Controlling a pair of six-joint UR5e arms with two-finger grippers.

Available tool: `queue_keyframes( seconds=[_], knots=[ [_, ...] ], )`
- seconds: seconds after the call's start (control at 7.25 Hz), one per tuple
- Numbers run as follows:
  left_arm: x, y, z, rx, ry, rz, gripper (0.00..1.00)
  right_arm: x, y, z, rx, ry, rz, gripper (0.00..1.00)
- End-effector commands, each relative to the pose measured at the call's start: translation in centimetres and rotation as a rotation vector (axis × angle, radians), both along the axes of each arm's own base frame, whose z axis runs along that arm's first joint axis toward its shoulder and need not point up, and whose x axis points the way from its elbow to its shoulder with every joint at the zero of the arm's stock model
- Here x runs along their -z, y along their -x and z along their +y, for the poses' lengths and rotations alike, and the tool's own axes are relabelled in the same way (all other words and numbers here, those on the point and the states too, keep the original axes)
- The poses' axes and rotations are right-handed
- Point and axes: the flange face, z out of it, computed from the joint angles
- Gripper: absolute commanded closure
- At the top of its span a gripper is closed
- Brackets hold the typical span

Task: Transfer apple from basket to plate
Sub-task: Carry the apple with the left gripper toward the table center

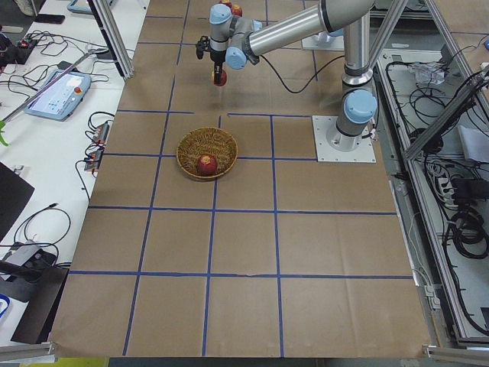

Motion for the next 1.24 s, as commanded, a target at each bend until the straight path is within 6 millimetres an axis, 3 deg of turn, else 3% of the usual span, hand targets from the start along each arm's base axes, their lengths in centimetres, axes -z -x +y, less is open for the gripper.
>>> queue_keyframes(
  seconds=[0.0, 0.41, 0.69, 0.83, 0.97, 1.1],
  knots=[
    [2.5, 4.1, -0.1, 0.008, -0.022, -0.005, 0.55, 0.0, 0.0, 0.0, 0.0, -0.001, 0.0, 0.0],
    [4.5, 4.2, -0.2, 0.009, -0.047, -0.013, 0.52, 0.0, 0.0, 0.0, 0.001, 0.001, 0.0, 0.0],
    [4.6, 4.3, -0.2, 0.011, -0.049, -0.012, 0.5, -0.2, 0.0, -0.1, 0.0, 0.004, 0.0, 0.0],
    [4.6, 4.3, -0.1, 0.011, -0.05, -0.013, 0.39, -0.4, 0.0, -0.1, -0.008, 0.008, 0.0, 0.0],
    [4.6, 4.4, -0.1, 0.008, -0.05, -0.009, 0.11, -0.5, -0.1, -0.3, -0.01, 0.014, -0.002, 0.0],
    [4.6, 4.7, 0.2, 0.012, -0.053, -0.014, 0.02, -0.8, 0.0, -0.1, -0.011, 0.022, 0.0, 0.0]
  ],
)
